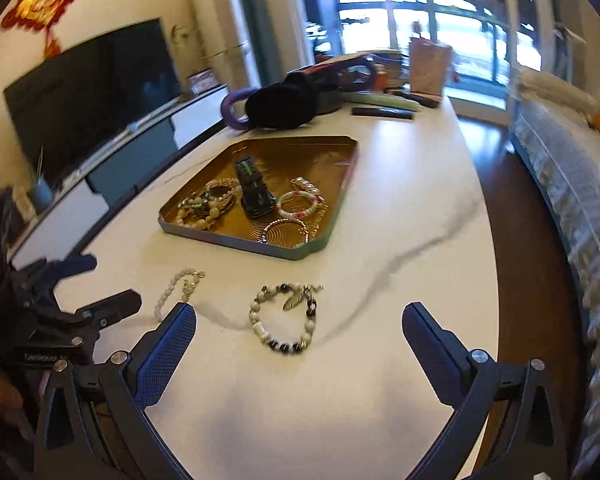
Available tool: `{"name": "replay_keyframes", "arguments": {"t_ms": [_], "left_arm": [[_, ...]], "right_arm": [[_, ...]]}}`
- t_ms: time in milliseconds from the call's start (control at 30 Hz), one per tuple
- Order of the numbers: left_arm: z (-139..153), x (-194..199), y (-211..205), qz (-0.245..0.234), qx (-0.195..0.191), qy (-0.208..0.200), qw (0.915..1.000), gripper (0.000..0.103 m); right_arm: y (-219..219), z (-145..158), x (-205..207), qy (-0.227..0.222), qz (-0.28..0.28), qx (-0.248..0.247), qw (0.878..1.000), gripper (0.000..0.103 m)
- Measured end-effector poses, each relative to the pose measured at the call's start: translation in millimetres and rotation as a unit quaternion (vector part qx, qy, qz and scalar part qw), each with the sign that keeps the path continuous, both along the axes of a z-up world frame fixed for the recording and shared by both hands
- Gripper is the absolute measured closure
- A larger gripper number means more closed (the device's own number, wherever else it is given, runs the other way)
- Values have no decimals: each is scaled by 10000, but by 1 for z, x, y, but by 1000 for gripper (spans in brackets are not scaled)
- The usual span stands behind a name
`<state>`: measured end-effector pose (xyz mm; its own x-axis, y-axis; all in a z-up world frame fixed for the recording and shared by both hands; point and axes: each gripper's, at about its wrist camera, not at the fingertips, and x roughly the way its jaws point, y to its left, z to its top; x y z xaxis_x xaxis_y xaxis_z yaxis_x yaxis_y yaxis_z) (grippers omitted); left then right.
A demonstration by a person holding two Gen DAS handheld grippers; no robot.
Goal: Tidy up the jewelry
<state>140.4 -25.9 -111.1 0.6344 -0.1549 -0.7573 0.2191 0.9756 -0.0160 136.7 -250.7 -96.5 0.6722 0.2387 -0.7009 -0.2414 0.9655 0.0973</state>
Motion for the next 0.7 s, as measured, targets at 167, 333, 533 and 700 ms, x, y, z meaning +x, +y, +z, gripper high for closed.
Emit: {"name": "replay_keyframes", "arguments": {"t_ms": [167, 333, 533, 700], "left_arm": [[-20, 22, 3, -28, -99, 239, 9997, 0], [-36, 34, 11, -25, -356, 545, 9979, 0], [-37, 32, 11, -46, -295, 529, 9982, 1], [-37, 33, 12, -52, -331, 603, 9976, 13]], "right_arm": [[5, -14, 13, 39, 251, -14, 9997, 0], [5, -21, 20, 121, 288, 90, 9995, 0], [28, -25, 19, 34, 676, -113, 9976, 11], [47, -32, 19, 89, 906, -431, 9949, 42]]}}
